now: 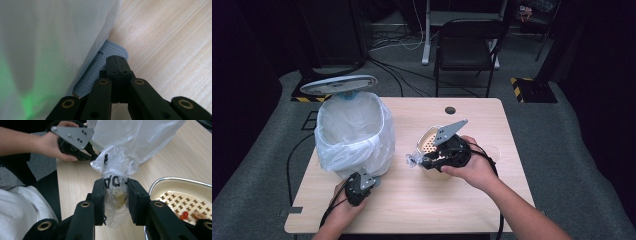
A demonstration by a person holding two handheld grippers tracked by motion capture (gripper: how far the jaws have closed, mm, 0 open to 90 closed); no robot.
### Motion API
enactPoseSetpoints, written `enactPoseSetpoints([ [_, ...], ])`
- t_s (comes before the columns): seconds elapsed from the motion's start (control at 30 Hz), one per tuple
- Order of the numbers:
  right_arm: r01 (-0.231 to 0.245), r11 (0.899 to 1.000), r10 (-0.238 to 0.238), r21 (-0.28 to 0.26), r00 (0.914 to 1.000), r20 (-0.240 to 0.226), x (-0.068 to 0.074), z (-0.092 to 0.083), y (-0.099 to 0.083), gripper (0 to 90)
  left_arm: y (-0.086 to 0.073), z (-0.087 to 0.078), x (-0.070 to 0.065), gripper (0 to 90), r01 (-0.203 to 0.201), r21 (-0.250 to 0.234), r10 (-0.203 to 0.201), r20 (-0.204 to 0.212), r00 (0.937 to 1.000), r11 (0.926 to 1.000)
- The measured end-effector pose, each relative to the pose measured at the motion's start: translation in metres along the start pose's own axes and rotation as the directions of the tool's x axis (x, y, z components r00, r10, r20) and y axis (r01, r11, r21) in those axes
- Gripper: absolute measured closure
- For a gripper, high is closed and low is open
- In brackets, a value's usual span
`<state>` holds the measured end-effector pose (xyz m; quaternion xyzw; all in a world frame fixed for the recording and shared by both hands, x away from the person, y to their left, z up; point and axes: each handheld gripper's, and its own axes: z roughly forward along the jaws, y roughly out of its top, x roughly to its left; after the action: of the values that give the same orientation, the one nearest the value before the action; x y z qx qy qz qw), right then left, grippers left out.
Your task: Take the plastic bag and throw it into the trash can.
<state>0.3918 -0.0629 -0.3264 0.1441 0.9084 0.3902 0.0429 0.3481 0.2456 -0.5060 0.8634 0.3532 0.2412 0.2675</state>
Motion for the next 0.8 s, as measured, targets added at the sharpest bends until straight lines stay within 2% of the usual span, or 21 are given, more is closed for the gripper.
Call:
enactPoseSetpoints([
  [0.2, -0.015, 1.000, 0.015, 0.007, 0.9999, 0.004, -0.008, -0.003, 0.018, 69.2, 0.000, 0.000, 0.000, 90.0, 0.001, -0.002, -0.001, -0.005, 1.0000, 1.0000],
  [0.4, -0.003, 1.000, 0.003, 0.017, 1.0000, 0.009, -0.011, -0.005, 0.038, 69.2, 0.000, 0.000, 0.000, 90.0, 0.000, -0.002, 0.000, -0.006, 1.0000, 1.0000],
  [0.43, -0.011, 1.000, 0.011, 0.020, 0.9999, 0.011, -0.012, -0.005, 0.041, 69.2, 0.000, 0.000, 0.001, 90.0, -0.014, 0.000, 0.014, -0.008, 0.9999, 0.9999],
  [0.57, -0.042, 0.999, 0.042, 0.025, 0.9990, 0.013, -0.015, -0.002, 0.053, 69.3, 0.000, 0.001, 0.000, 90.0, 0.002, -0.007, -0.001, 0.001, 1.0000, 1.0000],
  [0.6, -0.053, 0.998, 0.052, 0.031, 0.9985, 0.017, -0.015, -0.001, 0.055, 69.3, 0.000, 0.000, 0.001, 90.0, -0.017, -0.004, 0.017, -0.001, 0.9999, 0.9998],
  [0.73, -0.061, 0.998, 0.061, 0.033, 0.9980, 0.018, -0.016, 0.001, 0.066, 69.3, 0.000, 0.000, 0.001, 90.0, -0.013, 0.001, 0.013, 0.001, 0.9999, 0.9999],
  [0.8, -0.083, 0.996, 0.082, 0.026, 0.9965, 0.013, -0.018, 0.002, 0.071, 69.3, 0.000, 0.001, 0.001, 90.0, -0.001, -0.009, 0.001, -0.002, 1.0000, 1.0000],
])
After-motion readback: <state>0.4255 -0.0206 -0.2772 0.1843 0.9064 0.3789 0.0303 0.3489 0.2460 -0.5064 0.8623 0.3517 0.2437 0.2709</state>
